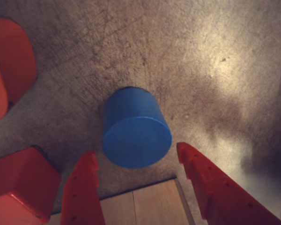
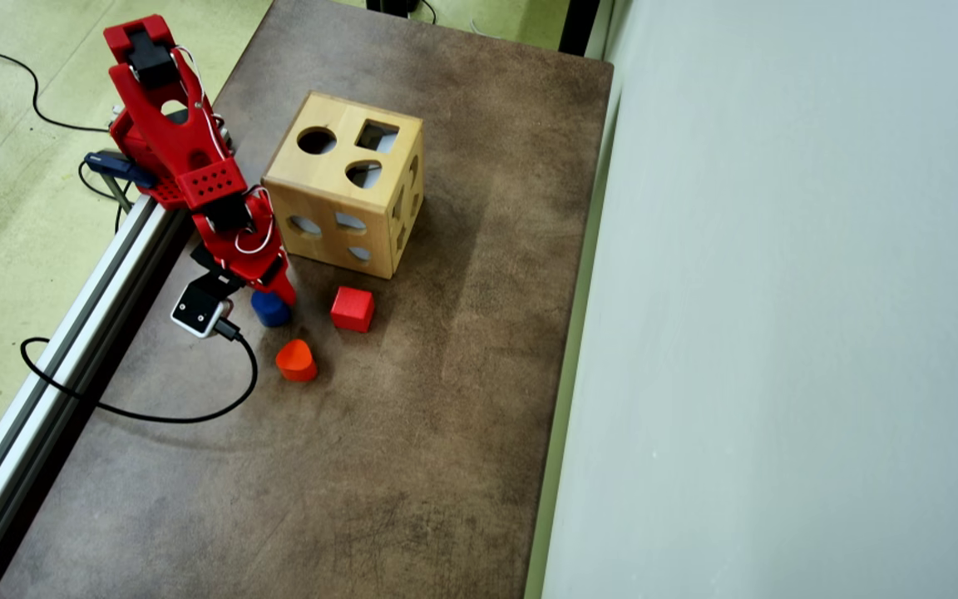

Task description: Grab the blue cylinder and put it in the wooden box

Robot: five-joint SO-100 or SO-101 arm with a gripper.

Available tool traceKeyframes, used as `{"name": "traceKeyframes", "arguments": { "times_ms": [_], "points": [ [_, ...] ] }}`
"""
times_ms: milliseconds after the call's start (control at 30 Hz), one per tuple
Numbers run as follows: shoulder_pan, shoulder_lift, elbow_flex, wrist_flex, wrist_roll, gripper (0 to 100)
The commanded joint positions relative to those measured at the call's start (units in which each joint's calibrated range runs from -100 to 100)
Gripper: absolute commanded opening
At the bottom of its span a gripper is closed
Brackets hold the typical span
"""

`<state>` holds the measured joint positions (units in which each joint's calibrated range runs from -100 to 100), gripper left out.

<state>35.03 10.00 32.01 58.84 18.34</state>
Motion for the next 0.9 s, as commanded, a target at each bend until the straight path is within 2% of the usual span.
{"name": "traceKeyframes", "arguments": {
  "times_ms": [0, 867],
  "points": [
    [-0.3, 1.5, -3.3, -0.4, 0.2, 27],
    [1.6, 5.2, -6.6, -0.3, 0.1, 26]
  ]
}}
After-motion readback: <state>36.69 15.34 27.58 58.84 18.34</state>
